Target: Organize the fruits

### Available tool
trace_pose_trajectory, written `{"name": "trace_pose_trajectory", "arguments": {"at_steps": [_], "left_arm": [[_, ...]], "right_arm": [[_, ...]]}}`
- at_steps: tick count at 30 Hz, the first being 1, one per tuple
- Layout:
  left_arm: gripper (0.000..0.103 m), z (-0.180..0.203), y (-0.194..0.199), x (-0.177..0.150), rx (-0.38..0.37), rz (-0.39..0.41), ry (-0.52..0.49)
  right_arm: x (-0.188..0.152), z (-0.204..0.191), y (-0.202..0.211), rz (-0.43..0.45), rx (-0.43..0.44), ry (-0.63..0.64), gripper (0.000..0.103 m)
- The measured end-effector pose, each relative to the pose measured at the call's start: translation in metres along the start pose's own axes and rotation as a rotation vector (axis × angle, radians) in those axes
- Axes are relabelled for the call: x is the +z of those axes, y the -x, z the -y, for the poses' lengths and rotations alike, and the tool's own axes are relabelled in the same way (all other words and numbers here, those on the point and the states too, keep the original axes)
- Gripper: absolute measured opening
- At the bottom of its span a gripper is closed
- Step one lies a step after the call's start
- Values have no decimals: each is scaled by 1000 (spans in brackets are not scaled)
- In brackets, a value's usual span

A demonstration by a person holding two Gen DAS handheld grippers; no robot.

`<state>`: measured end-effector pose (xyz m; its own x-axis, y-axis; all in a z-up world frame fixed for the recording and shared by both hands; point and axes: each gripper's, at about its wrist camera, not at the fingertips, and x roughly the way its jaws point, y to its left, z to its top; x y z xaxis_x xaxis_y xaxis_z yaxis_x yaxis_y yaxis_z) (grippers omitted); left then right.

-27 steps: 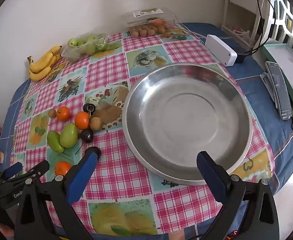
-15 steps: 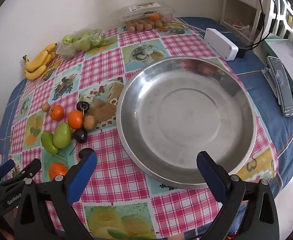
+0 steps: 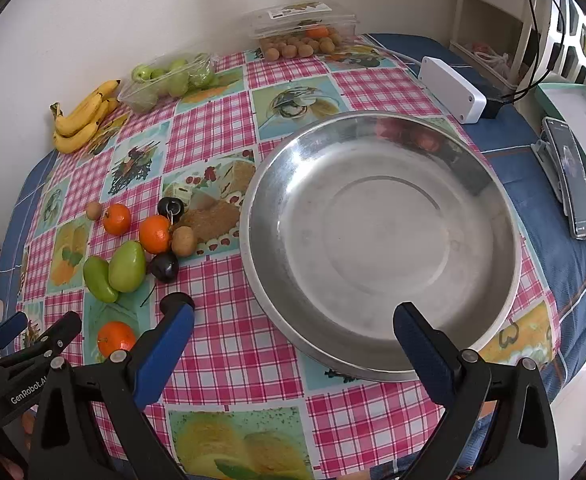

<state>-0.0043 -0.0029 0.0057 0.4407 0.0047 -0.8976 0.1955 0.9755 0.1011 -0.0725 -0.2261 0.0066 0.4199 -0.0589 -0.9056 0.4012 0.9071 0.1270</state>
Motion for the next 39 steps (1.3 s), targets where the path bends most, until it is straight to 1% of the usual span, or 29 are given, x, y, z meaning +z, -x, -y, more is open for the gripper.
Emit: {"name": "trace_pose_trajectory", "arguments": {"at_steps": [39], "left_arm": [[103, -1, -5, -1, 3, -24, 4]], "right_arm": [[-1, -1, -3, -5, 6, 2, 100]]}}
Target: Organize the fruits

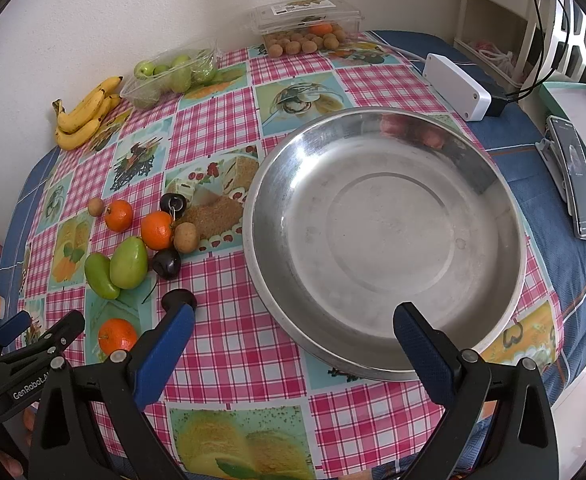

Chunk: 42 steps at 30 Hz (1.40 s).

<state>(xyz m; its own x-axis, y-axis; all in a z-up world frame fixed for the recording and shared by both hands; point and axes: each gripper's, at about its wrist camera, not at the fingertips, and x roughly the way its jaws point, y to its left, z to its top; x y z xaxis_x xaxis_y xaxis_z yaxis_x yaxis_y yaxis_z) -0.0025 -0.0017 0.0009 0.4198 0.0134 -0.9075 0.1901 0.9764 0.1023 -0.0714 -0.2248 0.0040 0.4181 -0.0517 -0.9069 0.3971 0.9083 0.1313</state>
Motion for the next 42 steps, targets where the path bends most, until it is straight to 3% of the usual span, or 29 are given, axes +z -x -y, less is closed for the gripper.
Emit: {"name": "trace_pose_trajectory", "arguments": {"at_steps": [25, 31, 35, 39, 42], "left_arm": [[103, 1, -6, 4, -10, -40, 15], [103, -1, -7, 5, -62, -51, 29], [103, -5, -5, 8, -103, -32, 51], [103, -13, -2, 12, -98, -8, 86], [103, -22, -5, 16, -121, -26, 158]], "right_arm": [[-2, -6, -3, -7, 0, 13, 100], [2, -8, -5, -32, 19, 19, 100], [4, -16, -8, -32, 64, 46, 100], [6, -28, -7, -24, 91, 75, 100], [9, -36, -9, -28, 106, 88, 100]]}}
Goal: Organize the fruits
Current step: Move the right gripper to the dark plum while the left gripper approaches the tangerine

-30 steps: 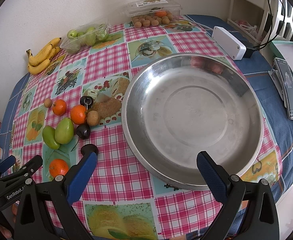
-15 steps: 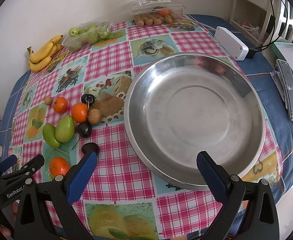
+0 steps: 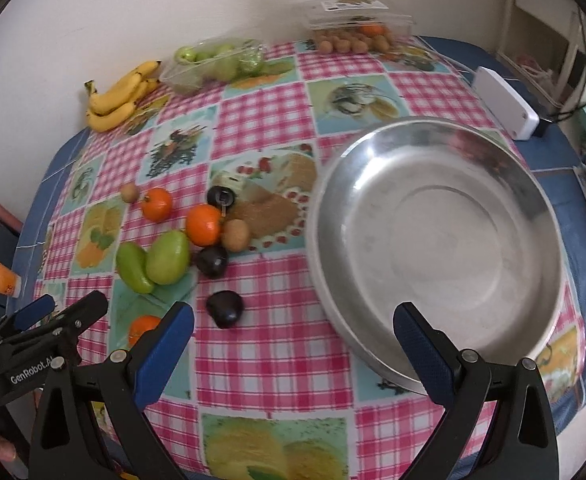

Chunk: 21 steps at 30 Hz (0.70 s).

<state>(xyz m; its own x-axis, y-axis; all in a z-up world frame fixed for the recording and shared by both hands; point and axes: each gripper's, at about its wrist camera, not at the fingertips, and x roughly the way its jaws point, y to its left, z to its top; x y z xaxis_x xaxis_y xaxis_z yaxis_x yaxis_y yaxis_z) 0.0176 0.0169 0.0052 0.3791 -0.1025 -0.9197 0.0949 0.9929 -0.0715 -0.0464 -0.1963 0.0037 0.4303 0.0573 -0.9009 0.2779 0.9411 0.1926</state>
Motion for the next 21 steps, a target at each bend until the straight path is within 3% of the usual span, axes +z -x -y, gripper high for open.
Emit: {"name": "trace_pose_trajectory", "arguments": {"at_steps": [7, 11, 21], "left_arm": [[103, -8, -6, 4, 9, -7, 81], [103, -7, -12, 5, 55, -25, 80], [103, -11, -32, 1, -18, -88, 154]], "right_arm": [[3, -15, -14, -38, 32, 37, 100], [4, -22, -22, -55, 57, 43, 100], [-2, -42, -44, -121, 83, 76, 100]]}}
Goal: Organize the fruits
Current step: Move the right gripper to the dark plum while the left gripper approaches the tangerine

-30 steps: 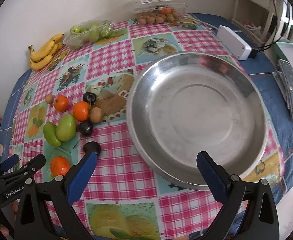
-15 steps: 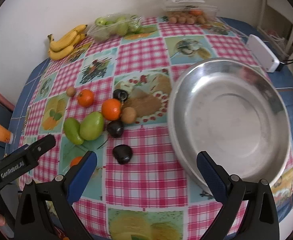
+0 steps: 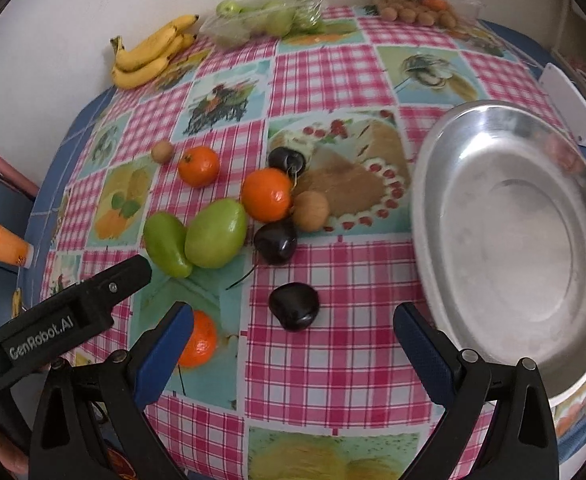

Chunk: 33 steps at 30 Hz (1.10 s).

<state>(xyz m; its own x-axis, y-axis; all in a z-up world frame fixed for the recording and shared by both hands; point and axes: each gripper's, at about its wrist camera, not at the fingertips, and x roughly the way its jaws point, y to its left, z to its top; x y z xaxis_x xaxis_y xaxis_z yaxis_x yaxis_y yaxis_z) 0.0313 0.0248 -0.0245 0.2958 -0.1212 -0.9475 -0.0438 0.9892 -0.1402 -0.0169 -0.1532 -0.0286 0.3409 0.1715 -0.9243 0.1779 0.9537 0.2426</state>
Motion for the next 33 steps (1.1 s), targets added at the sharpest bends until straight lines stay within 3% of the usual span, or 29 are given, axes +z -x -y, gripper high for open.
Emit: {"name": "trace_pose_trajectory", "arguments": {"at_steps": [9, 24, 28, 30, 33], "left_arm": [[102, -3, -2, 0, -46, 0, 31], [101, -3, -1, 0, -56, 8, 33], [100, -1, 0, -1, -67, 5, 20], [97, 1, 0, -1, -80, -2, 12], [96, 4, 0, -2, -87, -8, 0]], "right_arm": [[-2, -4, -12, -30, -16, 18, 99], [-2, -8, -22, -41, 0, 29, 98], [-2, -5, -23, -52, -4, 19, 77], [-2, -5, -24, -51, -4, 15, 74], [-3, -5, -22, -49, -6, 16, 56]]}}
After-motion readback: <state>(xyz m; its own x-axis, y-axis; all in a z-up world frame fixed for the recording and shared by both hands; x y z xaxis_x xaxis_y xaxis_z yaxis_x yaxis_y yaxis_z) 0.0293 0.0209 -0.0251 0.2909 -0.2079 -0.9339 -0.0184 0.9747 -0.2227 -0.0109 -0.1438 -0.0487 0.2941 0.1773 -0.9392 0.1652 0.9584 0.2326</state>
